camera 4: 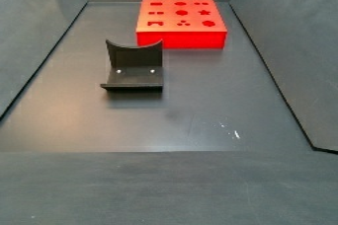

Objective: Insert the arch object.

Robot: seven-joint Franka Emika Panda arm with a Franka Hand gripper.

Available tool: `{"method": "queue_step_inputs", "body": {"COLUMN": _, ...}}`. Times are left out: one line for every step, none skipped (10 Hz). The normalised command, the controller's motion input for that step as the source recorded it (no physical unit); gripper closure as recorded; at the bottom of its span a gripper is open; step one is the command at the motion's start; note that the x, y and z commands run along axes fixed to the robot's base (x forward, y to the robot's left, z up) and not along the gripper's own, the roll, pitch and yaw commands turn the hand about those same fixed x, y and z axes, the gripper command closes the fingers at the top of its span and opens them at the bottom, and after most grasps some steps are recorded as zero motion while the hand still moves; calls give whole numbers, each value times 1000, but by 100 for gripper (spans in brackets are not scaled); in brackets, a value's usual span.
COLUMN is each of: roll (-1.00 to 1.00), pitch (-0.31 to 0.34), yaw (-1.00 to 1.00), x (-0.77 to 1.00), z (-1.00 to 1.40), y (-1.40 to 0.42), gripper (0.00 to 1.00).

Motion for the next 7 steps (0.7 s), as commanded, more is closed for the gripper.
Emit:
{"method": "queue_step_inputs", "body": {"roll": 0, "pitch": -1, "yaw": -920, "x": 254, "z": -151, "y": 146, "gripper": 100}}
{"method": "queue_step_inputs", "body": {"roll": 0, "pitch": -6, "yaw": -923, "x": 251, "z": -126, "y": 143, "gripper": 100}}
{"method": "queue_step_inputs", "body": {"roll": -19, "pitch": -14, "yaw": -909, "x": 271, "z": -77, "y": 143, "gripper": 100}}
{"method": "queue_step_inputs", "body": {"roll": -34, "pitch": -17, "yaw": -894, "x": 286, "z": -37, "y": 146, "gripper": 100}}
{"method": "queue_step_inputs", "body": {"roll": -36, "pitch": -17, "yaw": -891, "x": 289, "z": -31, "y": 146, "gripper": 100}}
{"method": "queue_step_inputs", "body": {"roll": -27, "pitch": -7, "yaw": -903, "x": 280, "z": -49, "y": 143, "gripper": 100}}
{"method": "queue_step_inputs", "body": {"roll": -16, "pitch": -1, "yaw": -909, "x": 269, "z": -66, "y": 140, "gripper": 100}}
